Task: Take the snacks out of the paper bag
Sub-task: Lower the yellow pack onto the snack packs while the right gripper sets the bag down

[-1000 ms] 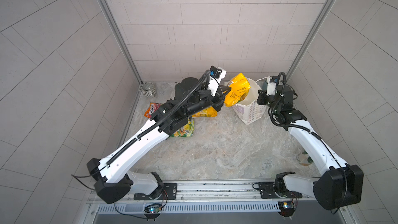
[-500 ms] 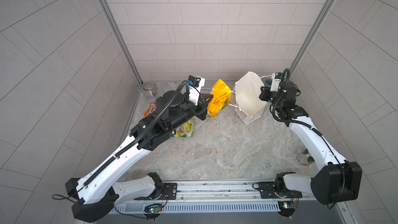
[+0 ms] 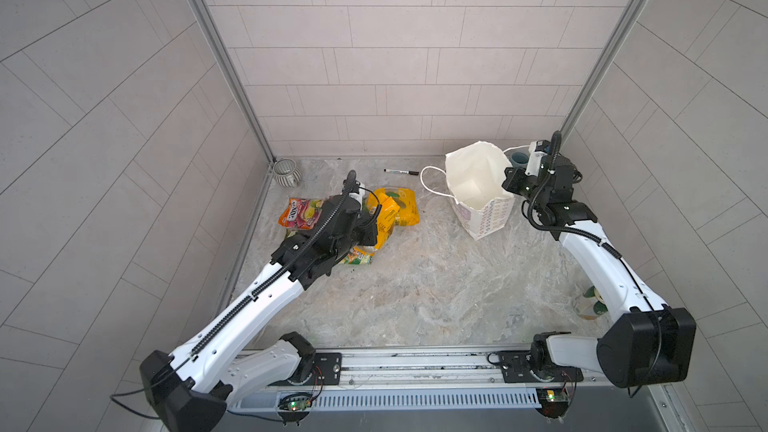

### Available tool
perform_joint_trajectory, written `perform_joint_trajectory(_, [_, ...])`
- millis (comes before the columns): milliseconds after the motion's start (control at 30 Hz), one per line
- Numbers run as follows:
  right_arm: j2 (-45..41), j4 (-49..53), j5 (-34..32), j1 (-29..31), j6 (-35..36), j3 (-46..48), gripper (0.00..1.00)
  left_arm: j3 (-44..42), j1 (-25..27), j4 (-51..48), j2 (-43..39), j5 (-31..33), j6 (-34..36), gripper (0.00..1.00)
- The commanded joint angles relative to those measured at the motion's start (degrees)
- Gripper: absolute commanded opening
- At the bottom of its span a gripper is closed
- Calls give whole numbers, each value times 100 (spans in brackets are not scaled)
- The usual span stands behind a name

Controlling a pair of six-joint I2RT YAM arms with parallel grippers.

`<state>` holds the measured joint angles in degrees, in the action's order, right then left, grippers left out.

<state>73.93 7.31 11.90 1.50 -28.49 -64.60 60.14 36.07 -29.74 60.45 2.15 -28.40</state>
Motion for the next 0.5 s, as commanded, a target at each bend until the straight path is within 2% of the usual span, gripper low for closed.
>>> perform_joint_trajectory(0, [11,131,102,-27,-115,-97,0,-28,12,373,-103,391,-80,0])
perform_joint_trajectory(133, [59,147,104,-44,-103,-90,0,-84,53,397,80,562,-94,0])
perform_joint_trajectory(267, [128,201,216,-129,-311,-153,0,41,194,147,353,1004,-51,0])
perform_joint_trajectory(467, [255,158,695,-299,-1375,-273,0,185,361,124,716,1155,95,0])
